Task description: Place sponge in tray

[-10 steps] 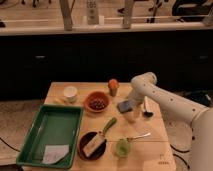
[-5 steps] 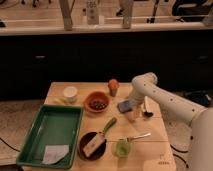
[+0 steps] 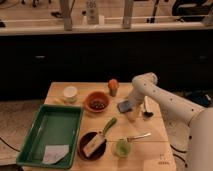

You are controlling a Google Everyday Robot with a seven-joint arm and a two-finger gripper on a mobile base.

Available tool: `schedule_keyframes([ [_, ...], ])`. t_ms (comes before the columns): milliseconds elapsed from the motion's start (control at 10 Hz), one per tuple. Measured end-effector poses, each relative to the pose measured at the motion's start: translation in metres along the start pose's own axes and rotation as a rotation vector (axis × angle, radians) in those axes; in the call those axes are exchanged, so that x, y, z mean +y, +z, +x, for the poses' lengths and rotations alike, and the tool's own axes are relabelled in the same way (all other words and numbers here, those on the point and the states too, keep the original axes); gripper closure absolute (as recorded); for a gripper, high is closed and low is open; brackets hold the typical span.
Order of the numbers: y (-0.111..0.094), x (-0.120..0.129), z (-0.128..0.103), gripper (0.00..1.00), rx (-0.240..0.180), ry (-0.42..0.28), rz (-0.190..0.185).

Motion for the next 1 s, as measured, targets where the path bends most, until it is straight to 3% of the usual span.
schedule_keyframes([
  [1000,0.0024,-0.0017,0.0060,0.20,-0.039,0.020,-0.014],
])
